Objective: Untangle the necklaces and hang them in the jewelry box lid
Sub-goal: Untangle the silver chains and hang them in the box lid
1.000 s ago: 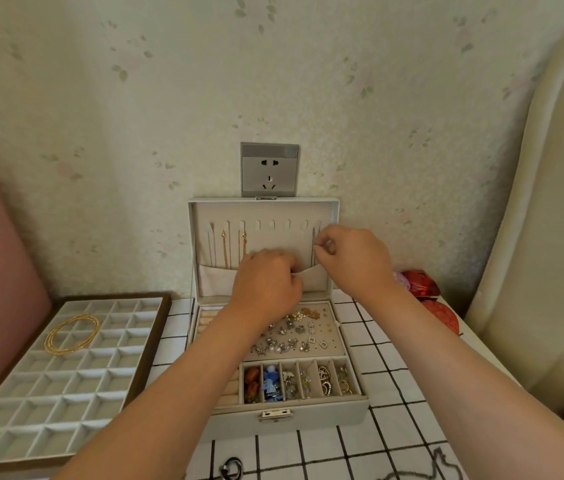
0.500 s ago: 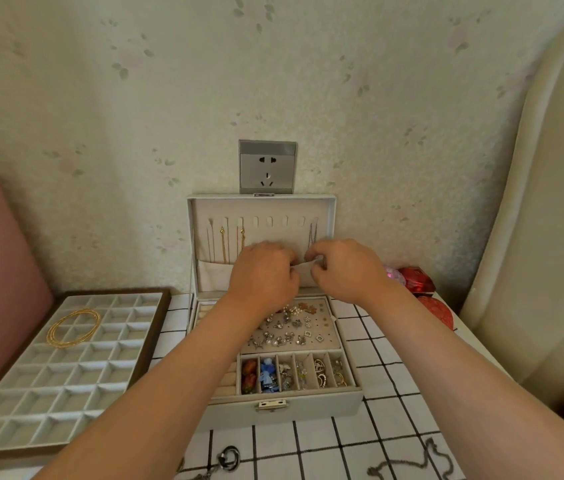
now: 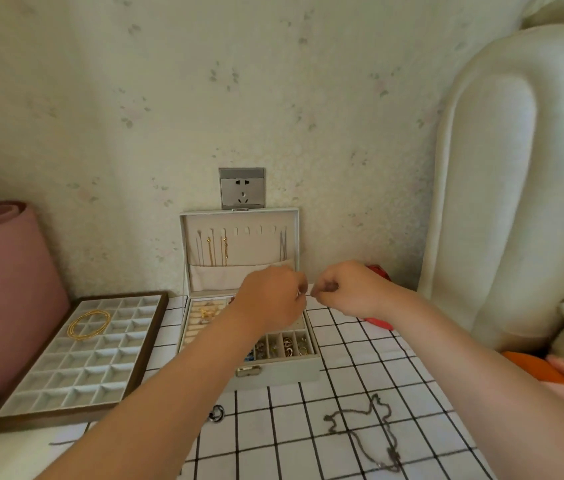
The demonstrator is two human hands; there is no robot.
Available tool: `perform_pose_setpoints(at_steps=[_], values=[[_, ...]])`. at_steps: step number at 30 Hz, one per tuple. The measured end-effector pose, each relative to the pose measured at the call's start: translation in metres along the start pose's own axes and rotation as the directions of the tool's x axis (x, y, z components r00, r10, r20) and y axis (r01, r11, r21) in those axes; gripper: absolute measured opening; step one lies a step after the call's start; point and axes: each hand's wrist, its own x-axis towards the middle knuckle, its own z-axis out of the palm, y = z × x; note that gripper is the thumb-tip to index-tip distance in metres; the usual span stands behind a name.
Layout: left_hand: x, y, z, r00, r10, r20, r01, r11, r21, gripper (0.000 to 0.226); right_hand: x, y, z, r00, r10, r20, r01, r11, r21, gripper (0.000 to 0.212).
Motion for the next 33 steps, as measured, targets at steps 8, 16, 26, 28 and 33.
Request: perform_pose_setpoints(at_steps=[8,16,26,28,33], values=[[-0.062,0.037,0.014,0.962,0.178,0.205,-0.172,0.984,-0.047,0.027,-0.077,0.016,0.03,0.985,0.027,0.17,-0.015,0.997,-0.074,0.013],[-0.089,0.061,0.056,0.905,0.167,0.391,-0.174,0.985,-0.017,0.026,-0.108,0.018,0.065,0.973,0.106,0.205,-0.056,0.97,-0.237,0.018],[-0.084,0.067,0.07,0.912,0.068,0.404,-0.001,0.987,-0.164,0.032,-0.107,0.023,0.07,0.964,0.114,0.241,-0.037,0.952,-0.304,0.019],[-0.08,0.067,0.066,0.931,0.023,0.366,0.089,0.954,-0.287,0.032,-0.103,0.02,0.061,0.969,0.109,0.22,-0.074,0.984,-0.162,0.018],[-0.072,0.057,0.049,0.924,-0.039,0.38,0.257,0.799,-0.543,0.018,-0.096,0.008,0.044,0.988,0.051,0.144,-0.063,0.995,0.082,0.015]])
